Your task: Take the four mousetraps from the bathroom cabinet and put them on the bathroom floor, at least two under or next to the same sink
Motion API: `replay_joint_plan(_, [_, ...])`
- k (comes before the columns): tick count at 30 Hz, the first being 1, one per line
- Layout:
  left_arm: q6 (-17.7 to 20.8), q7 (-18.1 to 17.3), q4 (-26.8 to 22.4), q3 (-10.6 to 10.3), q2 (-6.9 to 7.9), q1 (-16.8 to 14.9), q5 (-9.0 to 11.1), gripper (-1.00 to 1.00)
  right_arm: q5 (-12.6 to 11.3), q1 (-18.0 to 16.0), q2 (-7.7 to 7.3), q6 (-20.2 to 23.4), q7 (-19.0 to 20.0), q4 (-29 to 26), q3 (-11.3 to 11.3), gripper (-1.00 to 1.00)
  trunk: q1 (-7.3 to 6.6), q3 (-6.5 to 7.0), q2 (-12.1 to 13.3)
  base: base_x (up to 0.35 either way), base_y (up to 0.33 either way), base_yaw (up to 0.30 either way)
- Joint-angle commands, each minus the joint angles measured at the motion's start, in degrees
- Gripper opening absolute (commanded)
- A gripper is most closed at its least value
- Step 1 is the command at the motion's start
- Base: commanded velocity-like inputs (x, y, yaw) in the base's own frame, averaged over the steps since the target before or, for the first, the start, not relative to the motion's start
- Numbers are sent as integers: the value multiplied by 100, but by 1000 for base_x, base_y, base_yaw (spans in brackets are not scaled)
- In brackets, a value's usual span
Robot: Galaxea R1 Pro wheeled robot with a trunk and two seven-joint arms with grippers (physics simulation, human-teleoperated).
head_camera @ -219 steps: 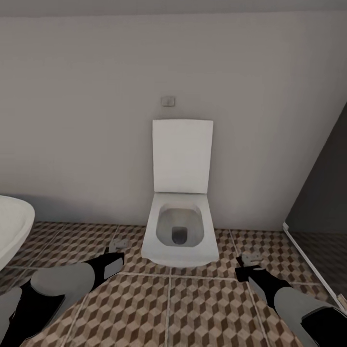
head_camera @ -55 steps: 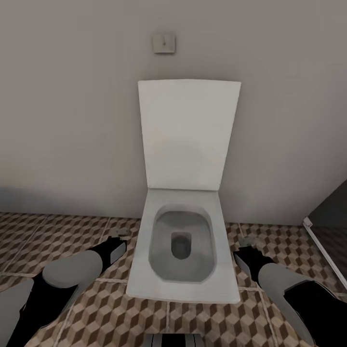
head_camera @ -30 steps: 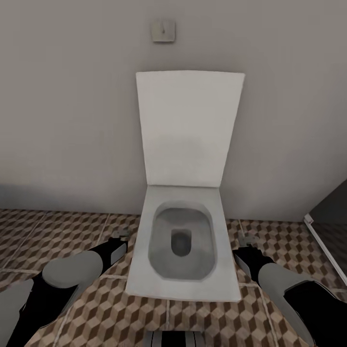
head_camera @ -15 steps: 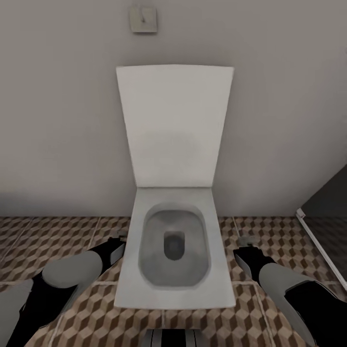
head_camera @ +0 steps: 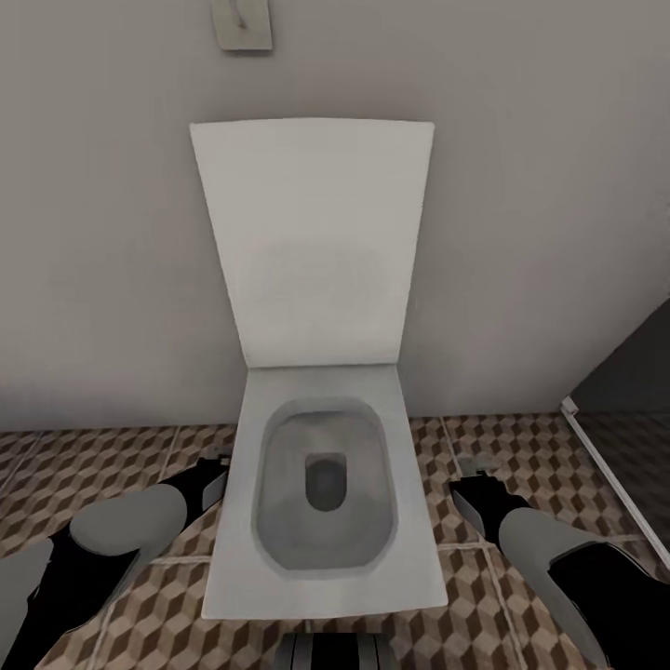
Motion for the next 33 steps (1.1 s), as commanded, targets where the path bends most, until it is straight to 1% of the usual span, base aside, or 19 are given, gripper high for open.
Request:
replay_joint_plan(1, [5, -10, 5, 22, -224, -1, -10, -100, -11, 0, 5, -5, 2, 0, 2, -100, 0, 0, 0, 3, 0, -4])
replay_joint_plan(7, [1, -10, 42, 23, -218, -1, -3, -100, -3, 0, 18, -6, 2, 4, 7, -100, 0, 0, 0, 1, 0, -1])
replay_joint_plan(10, [-69, -10, 46, 23, -217, 0, -1, -100, -2, 0, 21, -5, 1, 8, 8, -100, 0, 0, 0, 0, 0, 33])
replay_joint_plan(22, [-146, -10, 47, 23, -217, -4, -1, -100, -2, 0, 22, -5, -6, 3, 9, -100, 0, -1, 0, 0, 0, 234])
replay_joint_plan(33, [-146, -10, 37, 23, -217, -3, -1, -100, -2, 0, 22, -5, 2, -1, 9, -100, 0, -1, 0, 0, 0, 30])
